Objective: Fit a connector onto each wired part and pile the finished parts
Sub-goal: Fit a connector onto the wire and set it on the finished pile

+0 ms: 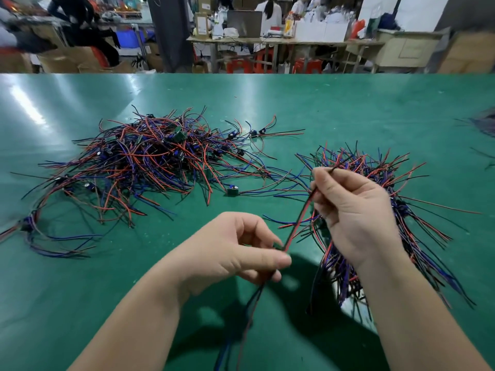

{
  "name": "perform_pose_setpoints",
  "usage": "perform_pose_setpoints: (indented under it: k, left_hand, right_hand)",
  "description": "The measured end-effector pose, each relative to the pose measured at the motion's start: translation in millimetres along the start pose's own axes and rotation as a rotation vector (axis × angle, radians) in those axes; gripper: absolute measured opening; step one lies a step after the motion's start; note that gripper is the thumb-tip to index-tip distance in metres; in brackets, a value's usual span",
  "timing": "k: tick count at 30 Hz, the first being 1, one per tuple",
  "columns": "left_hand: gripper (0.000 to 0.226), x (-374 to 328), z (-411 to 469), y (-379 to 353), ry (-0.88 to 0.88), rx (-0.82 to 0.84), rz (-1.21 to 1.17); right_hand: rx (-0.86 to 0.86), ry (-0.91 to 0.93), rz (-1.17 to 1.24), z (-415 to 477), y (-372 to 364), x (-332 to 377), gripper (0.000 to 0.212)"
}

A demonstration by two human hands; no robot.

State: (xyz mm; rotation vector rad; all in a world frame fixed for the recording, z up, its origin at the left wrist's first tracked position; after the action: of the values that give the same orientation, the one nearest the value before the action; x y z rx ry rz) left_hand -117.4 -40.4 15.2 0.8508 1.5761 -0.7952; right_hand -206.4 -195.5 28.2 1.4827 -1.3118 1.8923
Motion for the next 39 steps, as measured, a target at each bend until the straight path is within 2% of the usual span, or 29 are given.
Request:
perform_pose_setpoints:
  k: [4, 7, 9, 12, 15, 17, 19, 22, 24, 25, 27, 29, 32, 34, 36, 39]
  left_hand:
    - [0.026, 4.9, -4.5, 0.6, 0.054, 0.178, 0.147]
    - [0.028, 5.2, -5.3, 2.8, 0.077, 0.193, 0.171]
    - [0.031, 1.3, -3.0, 3.6, 0.032, 0.097, 0.142]
    - [0.034, -2.5, 7.3, 6.4, -0.069, -0.238, -0.07]
    - [0.033, 0.3, 14.4, 10.2, -0.132, -0.474, -0.162]
    - [0.034, 3.0, 15.2, 9.3, -0.152, -0.507, -0.14]
    - [0.038, 5.3, 15.4, 6.9, -0.168, -0.466, -0.12]
    - [0.044, 4.0, 17.2, 5.8, -0.151, -0.405, -0.129]
    - [0.037, 5.4, 21.0, 11.8, -0.134, -0.509, -0.109]
    - [0.026, 7.9, 23.0, 17.7, -0.137, -0.608, -0.035]
    - [0.008, 16.0, 27.1, 35.2, -0.188, -0.835, 0.389]
    - [0.013, 23.8, 30.4, 49.9, -0.231, -0.925, 0.819]
    - [0.034, 34.4, 39.5, 61.1, -0.069, -0.893, 1.052]
    - [0.042, 41.1, 45.2, 62.6, 0.071, -0.801, 1.153]
    - [0.043, 47.2, 49.3, 63.5, 0.092, -0.759, 1.229]
    - [0.045, 49.1, 50.2, 64.1, 0.034, -0.766, 1.305]
  right_hand:
    - [-0.096, 0.002, 0.027, 4.2, 7.7, 4.2, 0.007]
    - [-0.096, 0.002, 0.041, 3.9, 6.4, 0.9, 0.005]
    - [-0.077, 0.001, 0.045, 5.7, 5.5, -0.6, 0.017]
    - [0.093, 0.006, -0.136, 3.9, 5.5, -3.3, 0.04]
    - [0.431, 0.092, -0.408, -9.3, -1.3, -14.9, 0.04]
    - [0.501, 0.176, -0.495, -17.8, -8.1, -22.7, 0.035]
    - [0.455, 0.26, -0.519, -20.8, -12.7, -26.2, 0.025]
    - [0.322, 0.365, -0.448, -18.6, -10.7, -17.9, 0.021]
    - [0.159, 0.478, -0.417, -11.3, -1.2, -5.2, 0.021]
    - [0.045, 0.538, -0.437, -6.2, 5.6, 1.6, 0.02]
    - [-0.206, 0.603, -0.543, 5.8, 20.4, 14.4, 0.02]
    - [-0.344, 0.575, -0.748, 17.7, 33.1, 22.5, 0.023]
    - [-0.372, 0.488, -1.018, 24.6, 43.3, 24.2, 0.035]
    - [-0.352, 0.512, -1.05, 23.3, 41.7, 24.9, 0.037]
    - [-0.323, 0.556, -1.03, 19.4, 36.9, 23.9, 0.033]
    - [-0.256, 0.579, -0.983, 14.8, 28.5, 16.9, 0.028]
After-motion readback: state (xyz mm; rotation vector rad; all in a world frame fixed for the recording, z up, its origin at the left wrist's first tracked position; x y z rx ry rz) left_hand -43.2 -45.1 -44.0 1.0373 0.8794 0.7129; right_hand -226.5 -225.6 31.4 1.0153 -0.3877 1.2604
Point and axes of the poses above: each hand's wrist, its own z-axis towards the middle knuckle, its own y-axis out of the back of the hand, x = y × z, the point moved 1 cm from there along z, towards the middle knuckle, and after that the axes turned 9 degrees about -x, right-handed, at the moved point
